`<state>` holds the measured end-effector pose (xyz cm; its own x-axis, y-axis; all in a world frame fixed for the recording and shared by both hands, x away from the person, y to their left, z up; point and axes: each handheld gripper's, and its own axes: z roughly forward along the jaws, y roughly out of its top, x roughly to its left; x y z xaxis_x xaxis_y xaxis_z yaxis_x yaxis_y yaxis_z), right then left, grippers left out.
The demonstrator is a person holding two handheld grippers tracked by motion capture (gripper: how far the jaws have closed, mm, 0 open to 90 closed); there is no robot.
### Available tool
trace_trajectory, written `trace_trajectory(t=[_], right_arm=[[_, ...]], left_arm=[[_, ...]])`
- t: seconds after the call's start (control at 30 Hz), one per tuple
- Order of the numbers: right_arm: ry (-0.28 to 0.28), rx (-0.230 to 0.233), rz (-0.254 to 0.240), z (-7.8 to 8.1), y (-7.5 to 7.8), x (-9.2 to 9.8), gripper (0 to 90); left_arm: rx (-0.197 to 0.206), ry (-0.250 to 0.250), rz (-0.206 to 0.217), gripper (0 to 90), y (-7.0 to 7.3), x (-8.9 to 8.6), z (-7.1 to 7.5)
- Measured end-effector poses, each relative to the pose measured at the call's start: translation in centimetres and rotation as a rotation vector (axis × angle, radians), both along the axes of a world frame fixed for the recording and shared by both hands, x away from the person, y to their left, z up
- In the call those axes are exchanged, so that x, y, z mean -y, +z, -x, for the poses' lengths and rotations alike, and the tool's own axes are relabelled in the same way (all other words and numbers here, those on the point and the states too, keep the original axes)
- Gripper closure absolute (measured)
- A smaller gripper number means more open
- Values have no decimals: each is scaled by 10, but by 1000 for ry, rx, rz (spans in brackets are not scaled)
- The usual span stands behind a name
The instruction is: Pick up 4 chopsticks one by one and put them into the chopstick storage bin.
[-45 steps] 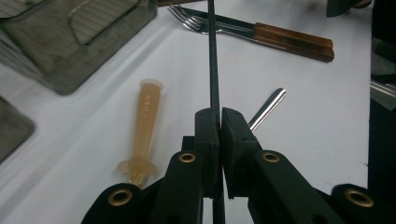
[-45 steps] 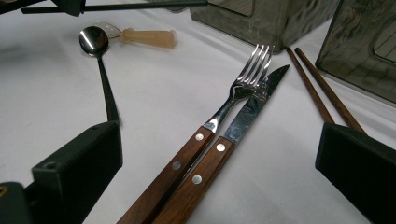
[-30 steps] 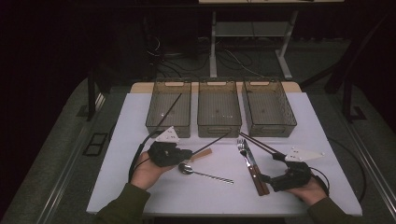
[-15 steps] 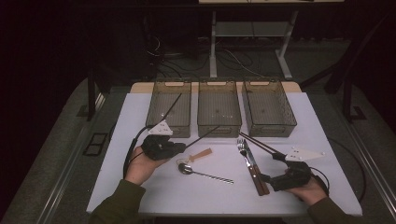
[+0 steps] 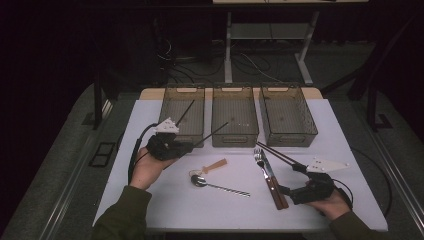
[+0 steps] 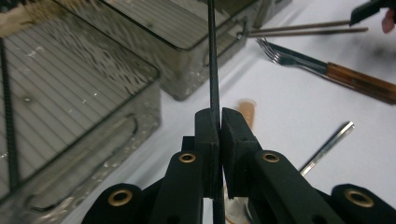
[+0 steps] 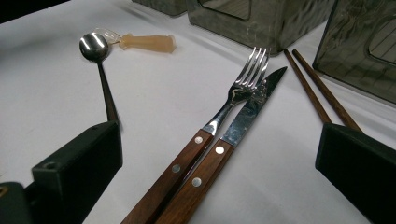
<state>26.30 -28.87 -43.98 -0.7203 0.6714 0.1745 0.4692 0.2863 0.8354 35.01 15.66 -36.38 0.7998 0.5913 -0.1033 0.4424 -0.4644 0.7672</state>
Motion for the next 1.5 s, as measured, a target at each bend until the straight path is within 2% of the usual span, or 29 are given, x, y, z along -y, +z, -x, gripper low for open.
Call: trace_trajectory(t=[0.23,0.6,0.83,0.97,1.03,1.1,1.13,1.2,1.27,1.33,1.37,1.4,1.47,1.5], right_arm=[[-3,-9,1,-1,0,0,4],[-9,-3,-6,0,0,1,4],[-14,-4,-12,0,1,2,4],[-18,-3,-22,0,1,2,4],[-17,-3,-20,0,1,2,4],[-16,-5,-22,1,1,2,4],[-15,-3,-21,1,1,2,4],[-11,-1,-25,1,2,2,4],[-10,-5,-27,2,2,2,4],[-7,-7,-29,2,2,2,4],[-5,-5,-28,2,2,2,4],[-4,-4,-29,2,1,2,4],[-2,-3,-32,2,2,2,4],[-1,-2,-32,2,2,2,4]], left_arm=[[7,47,18,858,8,-3,-20],[3,124,2,858,15,-9,-50],[-3,207,17,858,21,-17,-74],[-4,242,-4,858,23,-20,-90],[-4,261,-6,858,22,-21,-100],[-3,301,-40,859,16,-22,-108],[-8,319,-42,859,12,-24,-112],[-10,353,-5,859,6,-26,-117],[-1,353,5,859,3,-25,-122],[4,357,-3,859,2,-24,-125],[0,361,10,859,1,-23,-127],[4,367,0,859,0,-23,-128],[-11,375,0,859,-3,-23,-130],[-17,377,-14,859,-5,-22,-130]])
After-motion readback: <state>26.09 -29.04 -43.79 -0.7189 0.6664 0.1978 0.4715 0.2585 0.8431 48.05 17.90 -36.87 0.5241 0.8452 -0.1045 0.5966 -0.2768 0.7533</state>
